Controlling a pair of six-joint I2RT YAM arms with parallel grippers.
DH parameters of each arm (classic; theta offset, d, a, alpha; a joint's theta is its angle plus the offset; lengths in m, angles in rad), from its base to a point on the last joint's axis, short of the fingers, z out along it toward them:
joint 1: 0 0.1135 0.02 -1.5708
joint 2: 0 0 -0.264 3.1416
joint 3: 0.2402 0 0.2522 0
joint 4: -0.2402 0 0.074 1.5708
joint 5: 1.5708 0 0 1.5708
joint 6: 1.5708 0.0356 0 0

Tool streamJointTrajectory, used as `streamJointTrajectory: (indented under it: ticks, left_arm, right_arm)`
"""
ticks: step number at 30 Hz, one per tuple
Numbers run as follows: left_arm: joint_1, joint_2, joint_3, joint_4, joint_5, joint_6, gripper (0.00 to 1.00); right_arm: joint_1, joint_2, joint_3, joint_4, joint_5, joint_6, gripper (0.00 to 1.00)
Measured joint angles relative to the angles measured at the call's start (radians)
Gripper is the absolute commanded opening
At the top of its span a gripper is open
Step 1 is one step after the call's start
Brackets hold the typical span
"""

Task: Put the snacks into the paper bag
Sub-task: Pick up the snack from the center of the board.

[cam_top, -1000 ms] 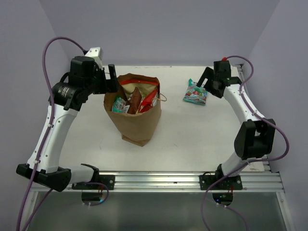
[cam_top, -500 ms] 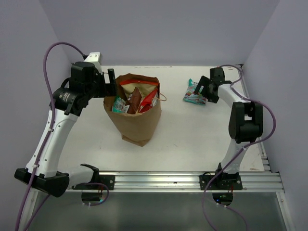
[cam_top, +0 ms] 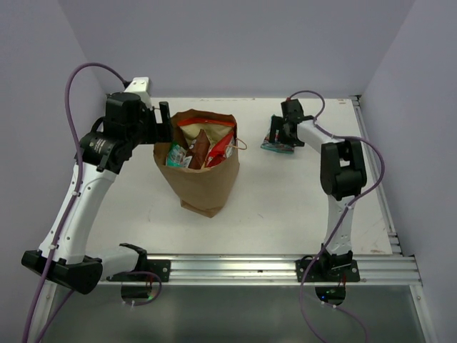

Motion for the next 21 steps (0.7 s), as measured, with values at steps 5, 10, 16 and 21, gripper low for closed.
streamJointTrajectory:
  ticks: [5,10,16,21]
  left_arm:
    - [0.0,0.0,-0.002,0.009,-0.002,0.008,0.87]
    - [0.0,0.0,-0.006,0.029,-0.001,0.015,0.87]
    - [0.0,-0.003,-0.026,0.042,0.008,0.016,0.87]
    - [0.0,-0.01,-0.035,0.05,0.013,0.018,0.87]
  right_arm:
    - [0.072,-0.047,-0.092,0.001,0.01,0.05,0.88]
    - [0.156,-0.22,-0.324,-0.04,0.007,0.111,0.88]
    - [0.199,-0.413,-0.491,-0.15,-0.044,0.116,0.89]
    - [0.241,-0.521,-0.476,-0.168,-0.012,0.051,0.89]
